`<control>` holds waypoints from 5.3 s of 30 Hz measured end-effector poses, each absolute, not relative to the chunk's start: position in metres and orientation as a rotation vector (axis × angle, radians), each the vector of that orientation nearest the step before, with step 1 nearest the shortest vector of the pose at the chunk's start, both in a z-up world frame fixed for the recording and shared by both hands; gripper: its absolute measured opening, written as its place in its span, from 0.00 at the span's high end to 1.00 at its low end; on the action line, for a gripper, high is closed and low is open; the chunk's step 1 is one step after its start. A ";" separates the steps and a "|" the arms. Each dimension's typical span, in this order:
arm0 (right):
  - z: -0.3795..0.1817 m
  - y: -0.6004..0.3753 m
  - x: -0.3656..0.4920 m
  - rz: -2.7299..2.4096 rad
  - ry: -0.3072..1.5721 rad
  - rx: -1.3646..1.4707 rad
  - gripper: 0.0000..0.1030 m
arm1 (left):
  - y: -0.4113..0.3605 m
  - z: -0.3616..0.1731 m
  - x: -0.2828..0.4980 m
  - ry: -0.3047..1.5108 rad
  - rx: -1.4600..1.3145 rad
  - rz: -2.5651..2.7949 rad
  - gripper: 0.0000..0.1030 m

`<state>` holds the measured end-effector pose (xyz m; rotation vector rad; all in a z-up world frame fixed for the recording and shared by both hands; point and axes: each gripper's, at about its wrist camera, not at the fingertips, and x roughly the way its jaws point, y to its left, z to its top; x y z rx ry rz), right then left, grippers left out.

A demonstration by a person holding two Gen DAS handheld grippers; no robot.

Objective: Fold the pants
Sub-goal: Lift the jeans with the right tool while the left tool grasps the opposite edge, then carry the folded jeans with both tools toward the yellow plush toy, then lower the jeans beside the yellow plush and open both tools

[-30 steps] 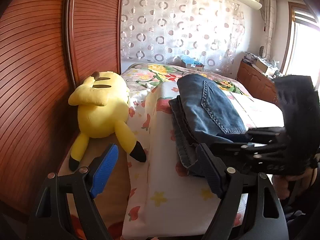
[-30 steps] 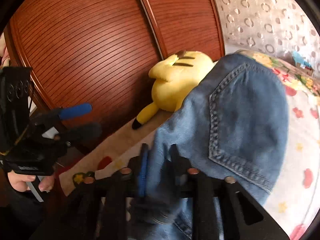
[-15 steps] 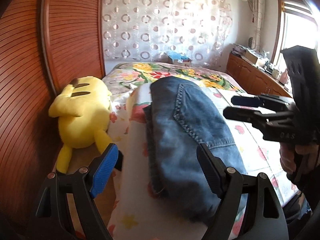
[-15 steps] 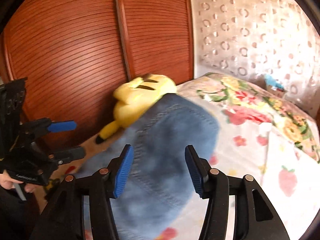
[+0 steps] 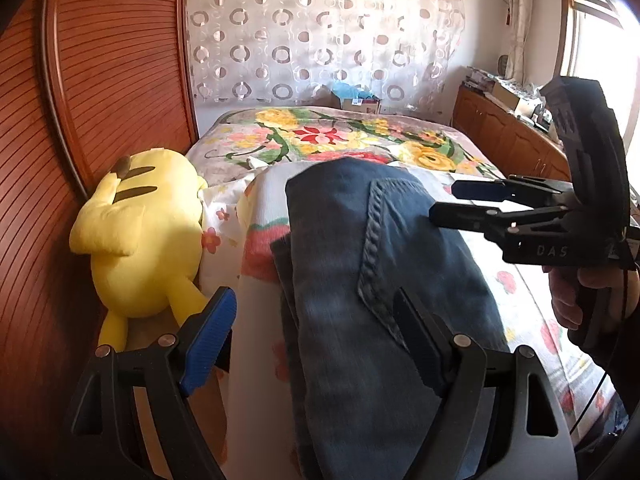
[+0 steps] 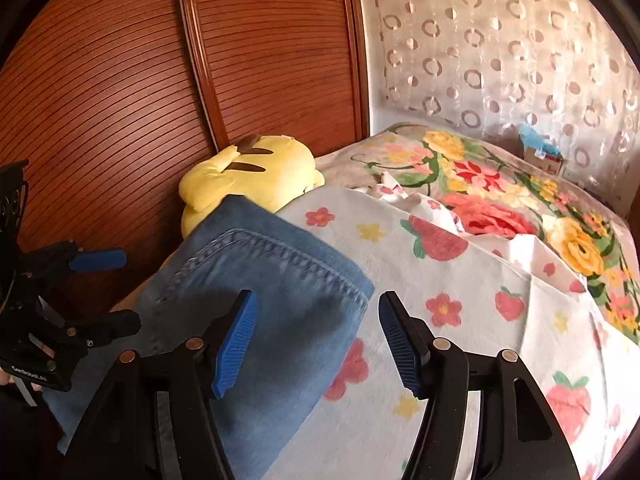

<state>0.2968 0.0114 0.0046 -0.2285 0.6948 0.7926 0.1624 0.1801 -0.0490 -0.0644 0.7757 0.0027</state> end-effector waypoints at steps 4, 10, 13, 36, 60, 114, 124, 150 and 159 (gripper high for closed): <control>-0.002 0.017 0.309 0.806 0.733 -0.209 0.31 | 0.183 -0.050 0.174 0.788 -0.050 0.015 0.21; -0.013 0.025 0.323 0.842 0.766 -0.210 0.25 | 0.185 -0.055 0.191 0.811 -0.041 0.026 0.21; -0.018 0.022 0.333 0.862 0.785 -0.190 0.23 | 0.184 -0.058 0.199 0.823 -0.036 0.022 0.21; -0.049 0.028 0.382 1.041 0.935 -0.091 0.44 | 0.192 -0.073 0.227 0.841 -0.105 -0.160 0.58; 0.080 0.086 0.342 1.269 0.669 -0.171 0.76 | 0.256 0.055 0.143 0.522 -0.136 0.009 0.64; -0.034 0.079 0.469 0.765 0.751 -0.203 0.78 | 0.195 -0.064 0.224 0.817 -0.090 0.037 0.59; -0.011 0.026 0.385 0.777 0.681 -0.165 0.78 | 0.172 -0.042 0.199 0.767 -0.065 0.017 0.50; 0.034 -0.105 0.171 0.612 0.497 -0.108 0.70 | 0.069 0.022 0.119 0.587 0.032 -0.078 0.18; 0.047 -0.138 0.105 0.504 0.415 -0.076 0.53 | 0.040 0.037 0.089 0.534 0.022 -0.073 0.18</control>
